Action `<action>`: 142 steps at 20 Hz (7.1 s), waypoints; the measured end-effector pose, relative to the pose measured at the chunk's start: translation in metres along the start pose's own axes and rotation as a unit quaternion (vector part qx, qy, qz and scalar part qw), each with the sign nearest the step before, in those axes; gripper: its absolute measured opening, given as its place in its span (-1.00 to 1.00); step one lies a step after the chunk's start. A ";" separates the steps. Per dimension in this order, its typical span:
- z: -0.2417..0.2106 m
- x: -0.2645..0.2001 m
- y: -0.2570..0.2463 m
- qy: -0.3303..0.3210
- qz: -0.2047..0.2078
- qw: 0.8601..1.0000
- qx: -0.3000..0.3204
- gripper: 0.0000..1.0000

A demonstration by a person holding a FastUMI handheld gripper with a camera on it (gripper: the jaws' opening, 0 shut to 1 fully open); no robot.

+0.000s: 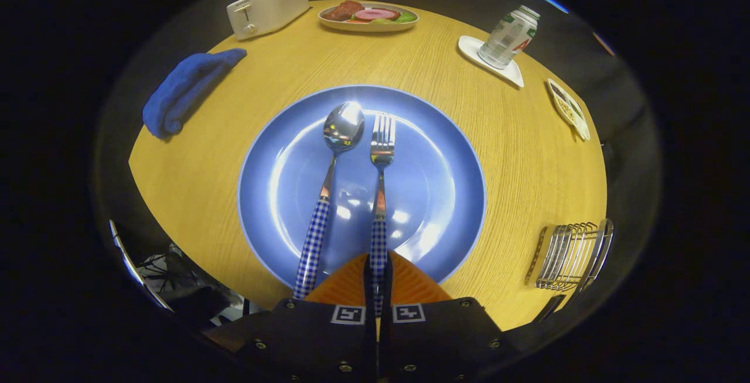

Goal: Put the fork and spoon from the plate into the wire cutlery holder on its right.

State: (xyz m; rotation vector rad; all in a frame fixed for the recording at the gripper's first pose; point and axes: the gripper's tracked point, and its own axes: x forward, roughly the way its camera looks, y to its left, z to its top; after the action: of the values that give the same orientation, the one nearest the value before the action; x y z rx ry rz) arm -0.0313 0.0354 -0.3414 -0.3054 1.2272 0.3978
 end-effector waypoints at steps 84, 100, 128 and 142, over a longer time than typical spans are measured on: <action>-0.018 -0.147 -0.106 -0.041 -0.072 0.996 0.016 0.93; 0.019 -0.105 0.003 -0.064 0.012 0.998 -0.002 0.93; 0.015 -0.004 0.043 0.024 0.057 0.998 0.034 -0.03; 0.011 0.004 0.035 0.049 0.061 0.997 -0.004 -0.88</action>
State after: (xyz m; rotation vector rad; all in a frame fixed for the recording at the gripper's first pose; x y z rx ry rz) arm -0.0369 0.0718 -0.3427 -0.2590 1.3449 0.4984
